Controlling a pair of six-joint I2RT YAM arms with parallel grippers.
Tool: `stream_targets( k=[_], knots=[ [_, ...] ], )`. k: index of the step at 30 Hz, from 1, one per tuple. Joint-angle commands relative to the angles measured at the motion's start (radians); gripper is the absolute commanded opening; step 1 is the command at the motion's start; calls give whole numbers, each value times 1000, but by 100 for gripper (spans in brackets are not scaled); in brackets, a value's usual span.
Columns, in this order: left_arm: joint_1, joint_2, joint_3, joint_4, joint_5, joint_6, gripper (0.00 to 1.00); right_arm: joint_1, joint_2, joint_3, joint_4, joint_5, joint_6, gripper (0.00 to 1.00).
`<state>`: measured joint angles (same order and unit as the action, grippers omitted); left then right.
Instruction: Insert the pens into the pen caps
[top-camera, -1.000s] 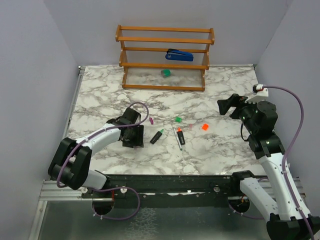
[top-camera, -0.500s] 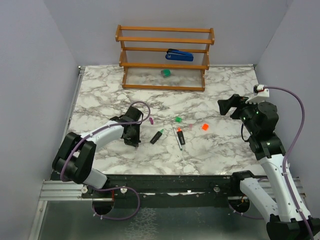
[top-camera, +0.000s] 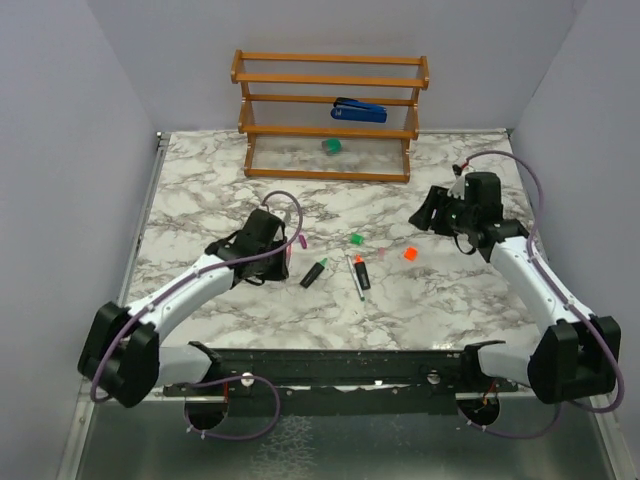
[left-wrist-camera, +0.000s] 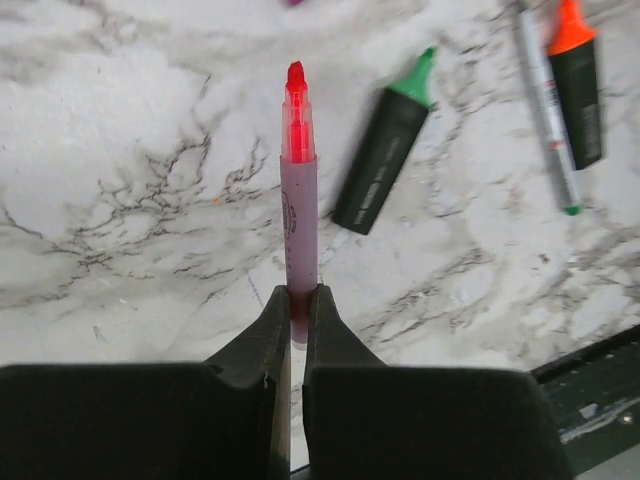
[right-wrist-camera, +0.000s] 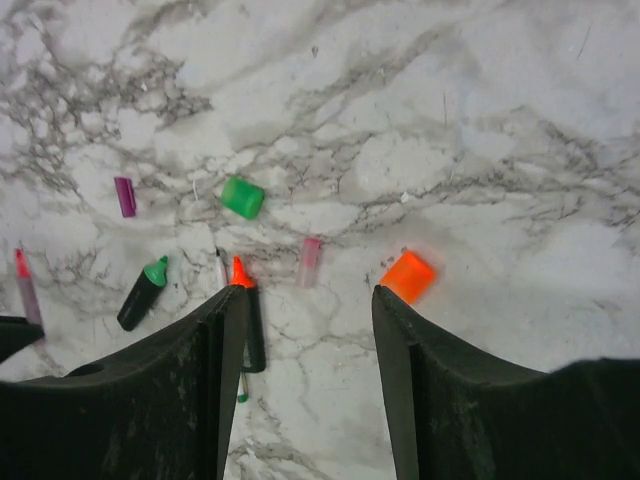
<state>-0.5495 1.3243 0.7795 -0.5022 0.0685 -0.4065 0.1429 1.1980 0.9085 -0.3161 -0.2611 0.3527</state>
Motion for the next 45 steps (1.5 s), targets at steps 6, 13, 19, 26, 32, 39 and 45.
stream_targets(
  k=[6,13,19,26,32,39,45],
  knots=[
    [-3,-334,-20,140,227,114,0,184,195,203,-268,131,3,56],
    [-3,-406,-73,154,263,118,0,297,368,286,-356,244,65,36],
    [-3,-459,-106,153,289,106,0,313,460,322,-363,314,93,30],
    [-3,-486,-107,148,314,101,0,334,546,326,-319,345,134,25],
    [-2,-495,-116,151,318,98,0,350,617,329,-299,344,153,23],
    [-3,-484,-120,157,322,100,0,361,658,303,-260,357,162,23],
    [-3,-479,-123,161,329,101,0,362,681,278,-226,366,168,22]
  ],
)
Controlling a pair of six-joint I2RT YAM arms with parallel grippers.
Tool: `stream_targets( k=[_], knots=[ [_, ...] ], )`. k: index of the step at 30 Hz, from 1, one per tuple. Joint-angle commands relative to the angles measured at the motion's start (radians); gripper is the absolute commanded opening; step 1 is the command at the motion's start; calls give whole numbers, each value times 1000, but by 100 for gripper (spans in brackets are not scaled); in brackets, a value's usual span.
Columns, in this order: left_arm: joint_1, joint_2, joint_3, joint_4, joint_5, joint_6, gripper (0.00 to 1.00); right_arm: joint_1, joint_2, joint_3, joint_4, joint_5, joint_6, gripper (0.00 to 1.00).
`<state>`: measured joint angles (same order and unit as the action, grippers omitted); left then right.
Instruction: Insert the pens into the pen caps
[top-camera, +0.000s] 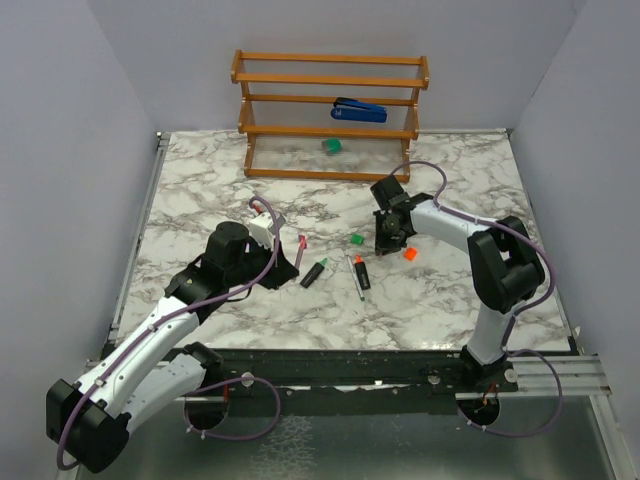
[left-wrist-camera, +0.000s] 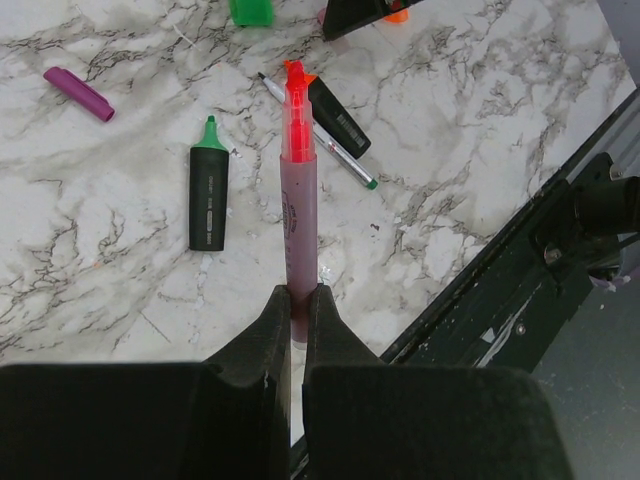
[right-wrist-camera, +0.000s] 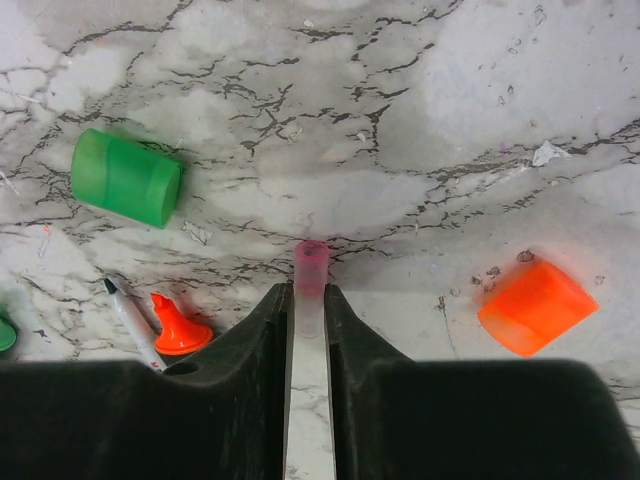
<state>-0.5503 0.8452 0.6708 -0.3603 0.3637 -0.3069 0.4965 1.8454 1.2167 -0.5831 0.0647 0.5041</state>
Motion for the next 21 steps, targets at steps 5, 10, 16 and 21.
stream_targets(
  k=[5,10,16,21],
  knots=[
    [-2,4,-13,22,42,2,0,8,50,-37,56,61,18,24],
    [-2,7,-16,25,47,2,0,8,71,-31,59,80,12,27],
    [-2,4,-18,31,61,0,0,8,65,-53,102,83,3,1],
    [-2,-8,-32,66,101,-10,0,31,-121,-129,244,53,-26,0]
  ],
)
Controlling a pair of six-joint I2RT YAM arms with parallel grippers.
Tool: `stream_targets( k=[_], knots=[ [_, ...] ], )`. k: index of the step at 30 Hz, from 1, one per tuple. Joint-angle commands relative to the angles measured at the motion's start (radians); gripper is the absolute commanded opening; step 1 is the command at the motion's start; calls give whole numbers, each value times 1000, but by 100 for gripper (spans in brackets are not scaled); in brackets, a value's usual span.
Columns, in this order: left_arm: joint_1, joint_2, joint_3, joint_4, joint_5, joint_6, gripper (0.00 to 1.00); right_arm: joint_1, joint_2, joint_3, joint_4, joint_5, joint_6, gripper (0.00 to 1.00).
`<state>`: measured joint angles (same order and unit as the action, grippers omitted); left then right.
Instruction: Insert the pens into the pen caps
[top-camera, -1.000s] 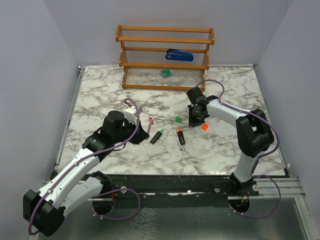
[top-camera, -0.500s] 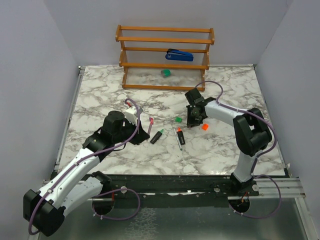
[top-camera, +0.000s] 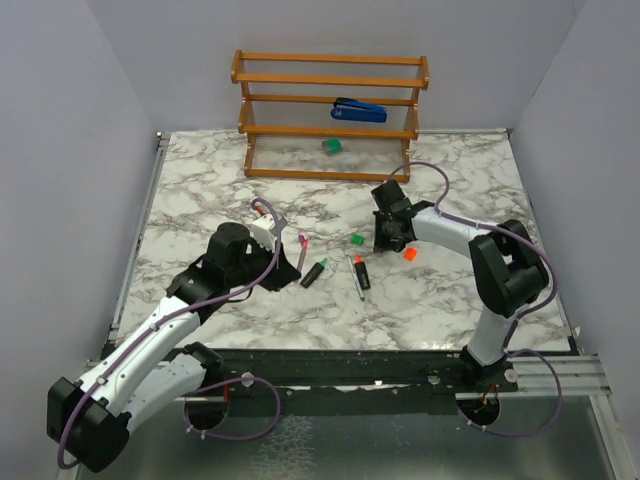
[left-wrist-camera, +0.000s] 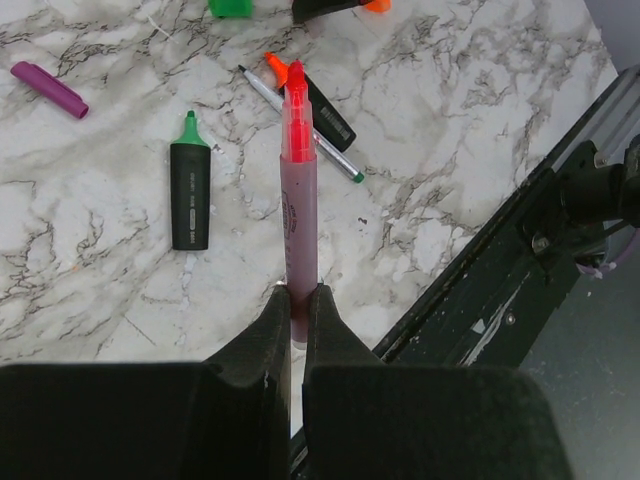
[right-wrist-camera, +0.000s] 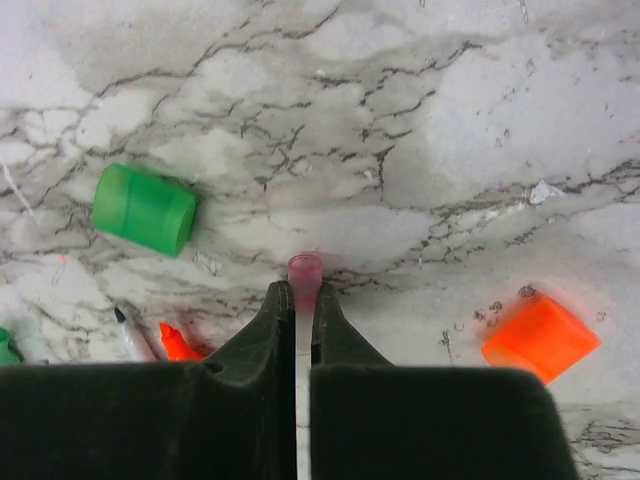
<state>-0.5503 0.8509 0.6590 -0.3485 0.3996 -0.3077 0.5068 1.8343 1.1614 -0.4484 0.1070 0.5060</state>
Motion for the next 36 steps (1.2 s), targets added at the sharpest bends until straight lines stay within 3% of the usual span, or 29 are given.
stream_targets(
  k=[1,7,13,19,36],
  knots=[
    [-2,-19,-26,75,82,-20,0,27,-170,-89,143,8,-32,1],
    [-5,-52,-118,323,157,-155,0,85,-525,-187,413,-93,-37,1],
    [-18,-25,-128,445,169,-184,0,117,-634,-244,563,-253,-2,0],
    [-41,-22,-162,629,218,-271,0,133,-643,-305,712,-341,76,0],
    [-79,-27,-173,634,204,-281,0,244,-615,-242,798,-353,72,1]
  ],
)
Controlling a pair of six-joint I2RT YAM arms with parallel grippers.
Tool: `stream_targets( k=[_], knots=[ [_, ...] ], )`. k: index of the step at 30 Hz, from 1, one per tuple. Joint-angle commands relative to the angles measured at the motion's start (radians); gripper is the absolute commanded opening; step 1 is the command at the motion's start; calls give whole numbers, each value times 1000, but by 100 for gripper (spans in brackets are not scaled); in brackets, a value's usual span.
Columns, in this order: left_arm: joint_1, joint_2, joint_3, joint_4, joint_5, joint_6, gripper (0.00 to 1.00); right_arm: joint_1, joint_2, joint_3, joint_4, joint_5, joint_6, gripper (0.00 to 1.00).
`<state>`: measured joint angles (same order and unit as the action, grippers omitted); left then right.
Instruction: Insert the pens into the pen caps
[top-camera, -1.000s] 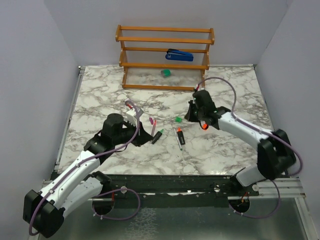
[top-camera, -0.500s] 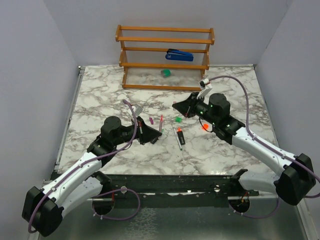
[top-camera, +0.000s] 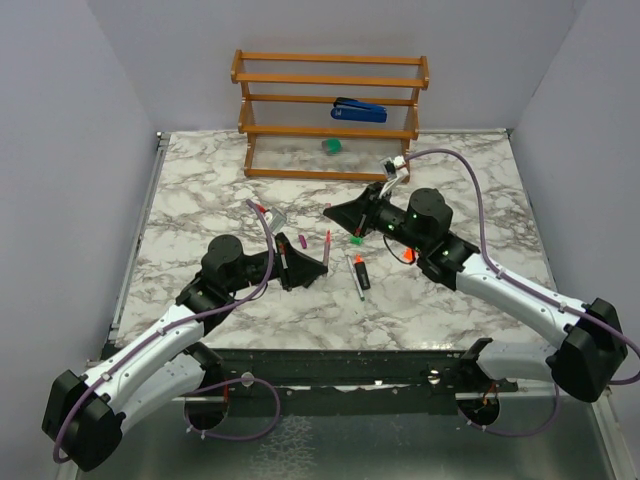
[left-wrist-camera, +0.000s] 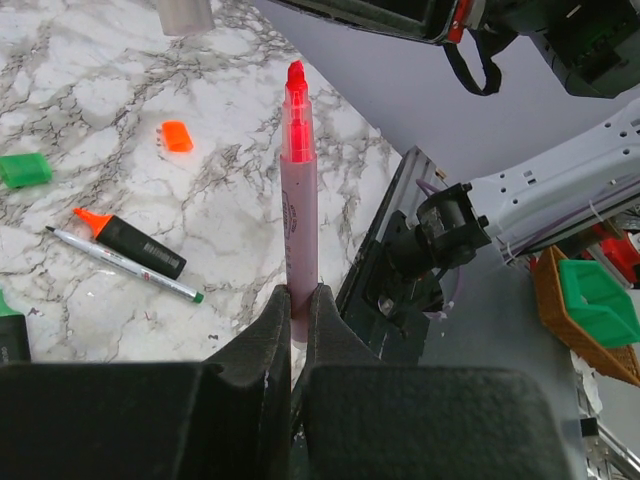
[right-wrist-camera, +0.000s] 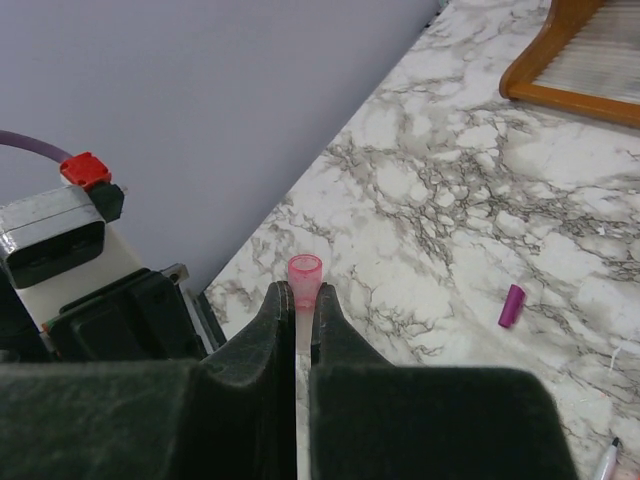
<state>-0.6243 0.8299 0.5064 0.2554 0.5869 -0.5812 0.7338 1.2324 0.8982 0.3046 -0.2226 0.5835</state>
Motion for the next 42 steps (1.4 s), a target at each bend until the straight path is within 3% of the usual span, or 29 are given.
stream_targets(
  k=[1,42],
  knots=[
    [-6,-5,-22,30,15,-9,0,18,-23,18,48,-22,-5,1],
    [-6,-26,-8,1,-59,16,0,54,-71,-9,-56,-76,-31,0]
  ],
)
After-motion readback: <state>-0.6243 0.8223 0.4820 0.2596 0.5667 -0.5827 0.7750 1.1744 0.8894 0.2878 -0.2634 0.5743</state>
